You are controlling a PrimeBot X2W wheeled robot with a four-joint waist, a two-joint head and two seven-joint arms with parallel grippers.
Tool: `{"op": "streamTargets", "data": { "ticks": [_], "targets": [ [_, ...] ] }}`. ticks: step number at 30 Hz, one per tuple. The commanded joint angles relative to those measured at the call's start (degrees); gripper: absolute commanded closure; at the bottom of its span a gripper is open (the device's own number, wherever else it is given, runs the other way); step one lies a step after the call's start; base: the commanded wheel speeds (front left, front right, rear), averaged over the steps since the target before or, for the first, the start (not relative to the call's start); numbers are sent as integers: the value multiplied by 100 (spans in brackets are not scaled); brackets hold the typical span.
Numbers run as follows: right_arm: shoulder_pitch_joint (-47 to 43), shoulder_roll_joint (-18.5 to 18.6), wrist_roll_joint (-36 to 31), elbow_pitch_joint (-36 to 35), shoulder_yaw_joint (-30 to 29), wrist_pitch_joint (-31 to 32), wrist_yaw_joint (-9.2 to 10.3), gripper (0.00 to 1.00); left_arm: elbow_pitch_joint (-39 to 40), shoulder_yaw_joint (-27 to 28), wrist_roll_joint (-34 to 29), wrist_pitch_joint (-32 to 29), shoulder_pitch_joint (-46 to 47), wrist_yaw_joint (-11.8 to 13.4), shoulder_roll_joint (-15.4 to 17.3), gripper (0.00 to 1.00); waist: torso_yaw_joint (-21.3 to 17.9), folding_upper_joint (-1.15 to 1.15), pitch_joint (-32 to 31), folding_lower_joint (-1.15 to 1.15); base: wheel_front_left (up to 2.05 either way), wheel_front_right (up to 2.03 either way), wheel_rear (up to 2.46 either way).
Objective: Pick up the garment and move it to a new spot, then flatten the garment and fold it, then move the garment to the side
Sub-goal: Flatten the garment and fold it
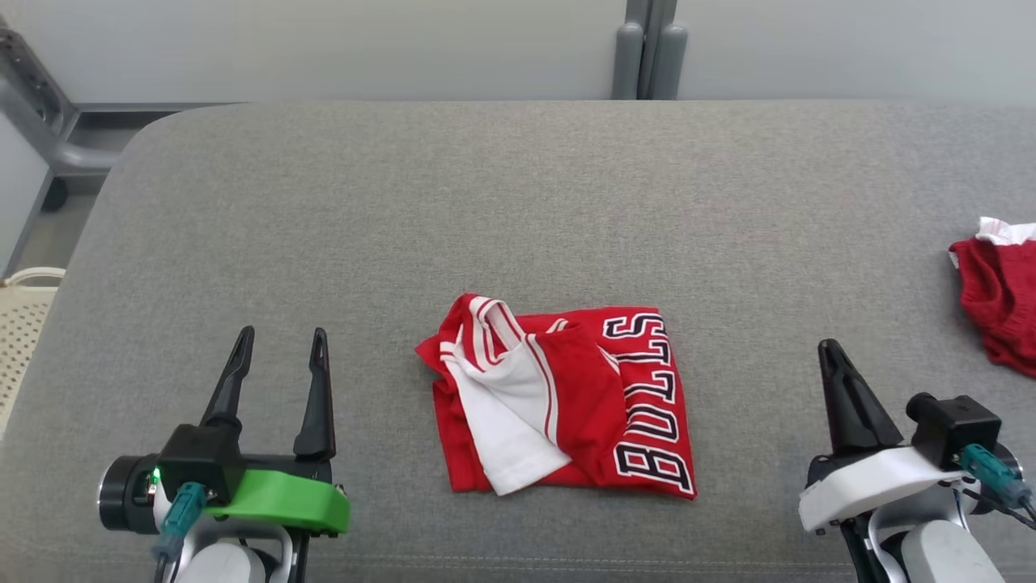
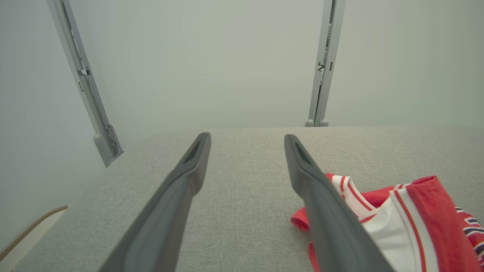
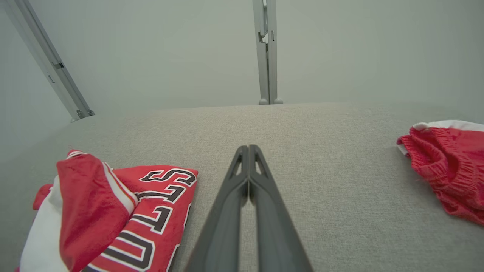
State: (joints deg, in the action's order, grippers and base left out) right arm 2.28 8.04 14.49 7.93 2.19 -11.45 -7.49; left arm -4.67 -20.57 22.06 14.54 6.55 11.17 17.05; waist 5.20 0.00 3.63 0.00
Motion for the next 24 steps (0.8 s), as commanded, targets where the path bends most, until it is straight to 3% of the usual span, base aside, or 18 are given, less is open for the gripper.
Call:
{"op": "streamTargets", "data": {
  "ticks": [1,12,24],
  "targets": [
    [89,17,60,47,53,-13,1,100,-18,-11,-2,16,104,-22,-22,0,198,0,104,0,0,0,0],
    [870,-110,374,1229,1028,-146,1,100,-148,-143,-43,52,459,-182,-290,0,840,0,470,0,0,0,0],
    [1750,-202,863,2602,1931,-302,1,100,-215,-58,-146,72,635,-308,-476,0,1032,0,723,0,0,0,0]
  ]
}}
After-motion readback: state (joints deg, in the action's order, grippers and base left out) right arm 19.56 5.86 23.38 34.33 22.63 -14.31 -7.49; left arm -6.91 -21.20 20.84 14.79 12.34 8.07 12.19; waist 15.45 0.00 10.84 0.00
